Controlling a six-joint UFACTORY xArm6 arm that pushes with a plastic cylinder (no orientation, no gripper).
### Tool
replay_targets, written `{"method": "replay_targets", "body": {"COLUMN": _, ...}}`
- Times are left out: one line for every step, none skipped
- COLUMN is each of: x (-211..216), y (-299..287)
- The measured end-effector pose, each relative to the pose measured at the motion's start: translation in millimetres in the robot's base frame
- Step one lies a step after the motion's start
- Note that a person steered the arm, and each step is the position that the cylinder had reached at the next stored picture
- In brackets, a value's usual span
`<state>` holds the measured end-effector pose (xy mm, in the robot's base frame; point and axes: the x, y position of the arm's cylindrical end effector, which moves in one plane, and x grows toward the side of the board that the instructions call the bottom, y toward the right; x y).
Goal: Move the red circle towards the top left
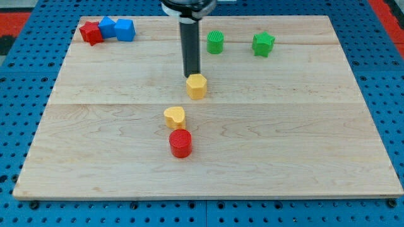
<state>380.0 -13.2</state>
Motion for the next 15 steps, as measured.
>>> {"method": "replay_targets", "body": {"x": 19, "y": 11}}
{"method": "replay_targets", "body": {"x": 31, "y": 84}}
{"method": "replay_targets", "body": {"x": 110, "y": 100}}
{"method": "replay_targets", "body": {"x": 143, "y": 28}}
{"method": "replay_targets", "body": {"x": 164, "y": -5}}
{"method": "replay_targets", "body": {"x": 182, "y": -47}}
{"method": "replay_targets", "body": {"x": 172, "y": -88}}
{"method": "replay_targets", "body": {"x": 166, "y": -89}}
{"method": "replay_targets", "body": {"x": 160, "y": -89}}
{"method": "replay_targets", "body": {"x": 156, "y": -89}}
{"method": "replay_targets", "body": {"x": 195, "y": -79}}
{"method": "replay_targets", "body": {"x": 170, "y": -90}}
{"method": "replay_targets", "body": {"x": 117, "y": -127}}
{"method": "replay_targets", "body": {"x": 54, "y": -127}}
{"method": "replay_targets", "body": {"x": 72, "y": -117}}
